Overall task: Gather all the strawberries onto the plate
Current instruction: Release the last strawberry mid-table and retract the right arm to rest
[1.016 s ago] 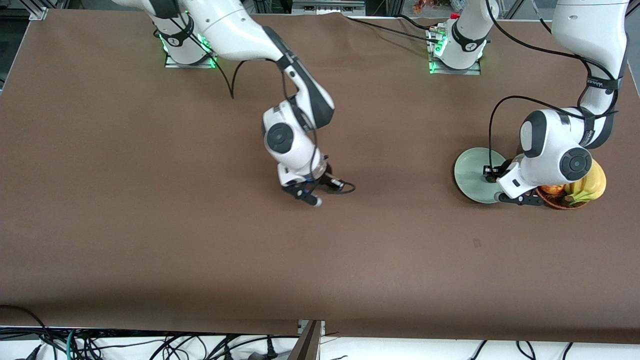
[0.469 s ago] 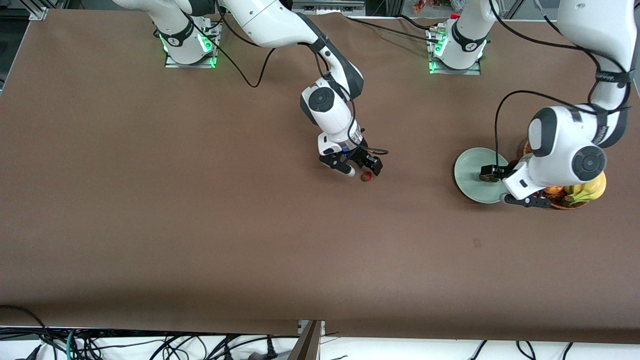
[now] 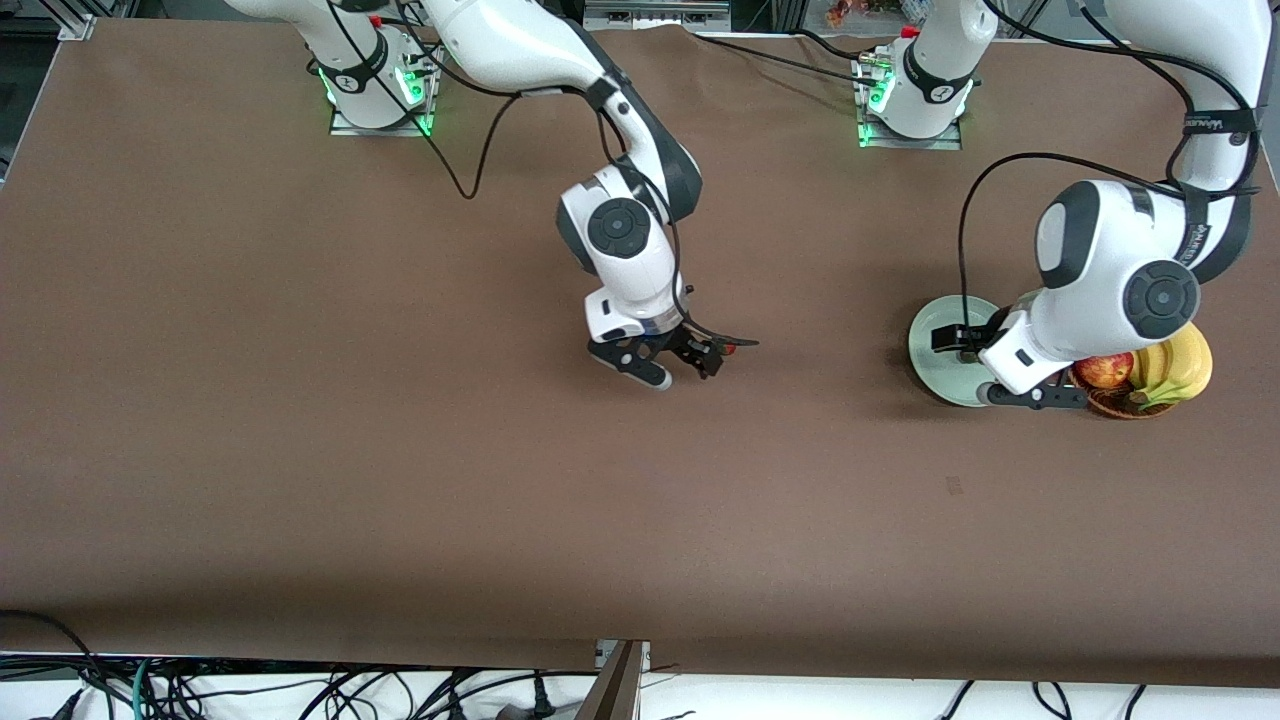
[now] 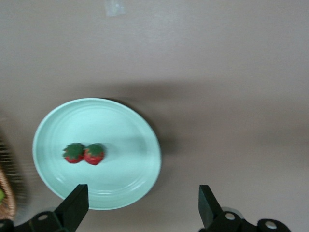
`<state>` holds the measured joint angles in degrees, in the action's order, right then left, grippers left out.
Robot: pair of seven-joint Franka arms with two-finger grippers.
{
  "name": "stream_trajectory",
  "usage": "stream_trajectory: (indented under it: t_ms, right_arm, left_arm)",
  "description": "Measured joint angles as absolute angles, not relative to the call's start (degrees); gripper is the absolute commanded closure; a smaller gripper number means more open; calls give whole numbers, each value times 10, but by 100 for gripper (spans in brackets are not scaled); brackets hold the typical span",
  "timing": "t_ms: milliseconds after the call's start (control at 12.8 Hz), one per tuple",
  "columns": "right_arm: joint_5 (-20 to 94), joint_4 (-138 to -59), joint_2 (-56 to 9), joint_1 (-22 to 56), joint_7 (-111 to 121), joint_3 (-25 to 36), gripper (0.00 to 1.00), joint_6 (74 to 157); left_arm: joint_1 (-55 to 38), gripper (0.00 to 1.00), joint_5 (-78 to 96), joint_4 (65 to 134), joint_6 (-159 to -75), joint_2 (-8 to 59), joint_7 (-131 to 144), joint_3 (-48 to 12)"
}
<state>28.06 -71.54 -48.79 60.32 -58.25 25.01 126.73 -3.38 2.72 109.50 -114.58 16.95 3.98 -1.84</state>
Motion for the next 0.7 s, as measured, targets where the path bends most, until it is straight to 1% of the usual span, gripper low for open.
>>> stream_trajectory:
  t_ms: [156,312,391,547,625,703]
  right_arm:
    - [278,-715,-438,600,-507,303,1,1162]
    - [273,-718,-397,597,-440,357,1,1064]
    - [270,-721,-378,596,-403,381,1,1028]
    - [255,-747,-339,589,-344,404,0,994]
    - [227,-767,-315,578,-326,400,0,989]
    - [193,-790,-285,558,-309,381,0,986]
  left_arm:
    - [-34,0,27,1095,-1170,171,115,-58]
    - [-38,0,18,1096,-1214,181,237,-132]
    - [-43,0,-9,1097,-1242,193,318,-175]
    - [-55,0,-97,1099,-1293,231,480,-246]
    - [-60,0,-139,1098,-1309,253,543,-268]
    - [-63,0,-173,1095,-1317,275,593,-282]
